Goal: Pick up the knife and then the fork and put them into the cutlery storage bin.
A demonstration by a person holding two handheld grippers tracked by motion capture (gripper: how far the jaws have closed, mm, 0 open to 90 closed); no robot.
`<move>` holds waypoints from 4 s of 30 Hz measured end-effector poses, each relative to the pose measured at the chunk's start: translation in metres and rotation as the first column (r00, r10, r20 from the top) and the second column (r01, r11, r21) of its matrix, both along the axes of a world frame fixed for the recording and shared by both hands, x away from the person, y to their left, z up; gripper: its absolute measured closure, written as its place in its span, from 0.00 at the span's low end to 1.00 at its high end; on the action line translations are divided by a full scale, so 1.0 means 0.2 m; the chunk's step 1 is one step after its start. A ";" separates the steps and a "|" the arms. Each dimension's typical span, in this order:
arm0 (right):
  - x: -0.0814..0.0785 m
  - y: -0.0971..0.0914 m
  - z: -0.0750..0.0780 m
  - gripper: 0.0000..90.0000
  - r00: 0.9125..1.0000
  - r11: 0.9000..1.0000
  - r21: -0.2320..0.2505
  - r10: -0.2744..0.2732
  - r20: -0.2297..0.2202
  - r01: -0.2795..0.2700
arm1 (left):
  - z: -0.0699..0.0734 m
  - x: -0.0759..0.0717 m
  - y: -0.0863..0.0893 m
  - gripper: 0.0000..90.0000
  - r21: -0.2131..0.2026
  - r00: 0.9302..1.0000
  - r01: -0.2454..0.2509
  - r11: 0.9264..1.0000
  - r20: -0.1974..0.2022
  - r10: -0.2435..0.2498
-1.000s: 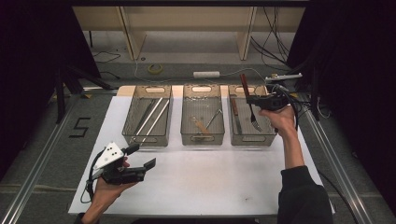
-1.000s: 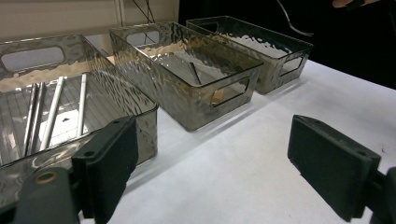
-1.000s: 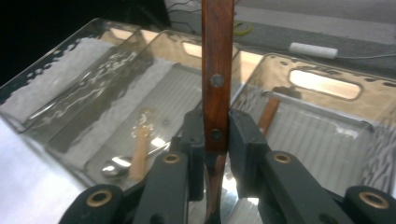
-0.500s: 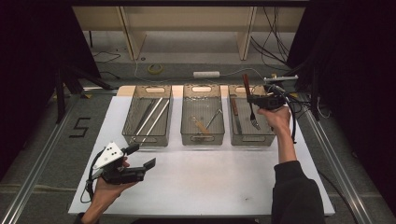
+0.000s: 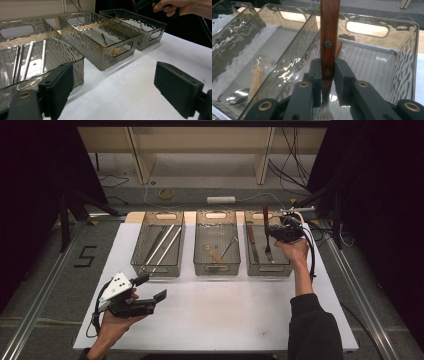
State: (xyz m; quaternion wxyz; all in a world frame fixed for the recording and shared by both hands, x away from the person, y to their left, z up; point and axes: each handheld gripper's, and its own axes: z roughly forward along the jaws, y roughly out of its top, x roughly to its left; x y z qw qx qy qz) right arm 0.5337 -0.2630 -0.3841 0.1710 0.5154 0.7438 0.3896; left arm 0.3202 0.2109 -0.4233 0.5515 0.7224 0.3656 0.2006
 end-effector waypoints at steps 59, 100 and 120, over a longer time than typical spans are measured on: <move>-0.38 0.20 0.07 0.41 0.977 0.981 0.052 0.178 0.119 -0.185 | -0.01 0.01 0.00 0.18 -0.011 1.000 0.007 1.000 -0.024 -0.007; -0.79 0.28 -0.08 0.34 0.921 0.927 0.137 0.310 0.237 -0.348 | -0.02 0.02 -0.01 0.17 -0.025 0.998 0.027 0.999 -0.053 -0.028; -0.90 0.28 -0.13 0.31 0.904 0.916 0.123 0.343 0.255 -0.382 | -0.02 0.00 -0.01 0.17 -0.027 0.997 0.029 0.999 -0.067 -0.031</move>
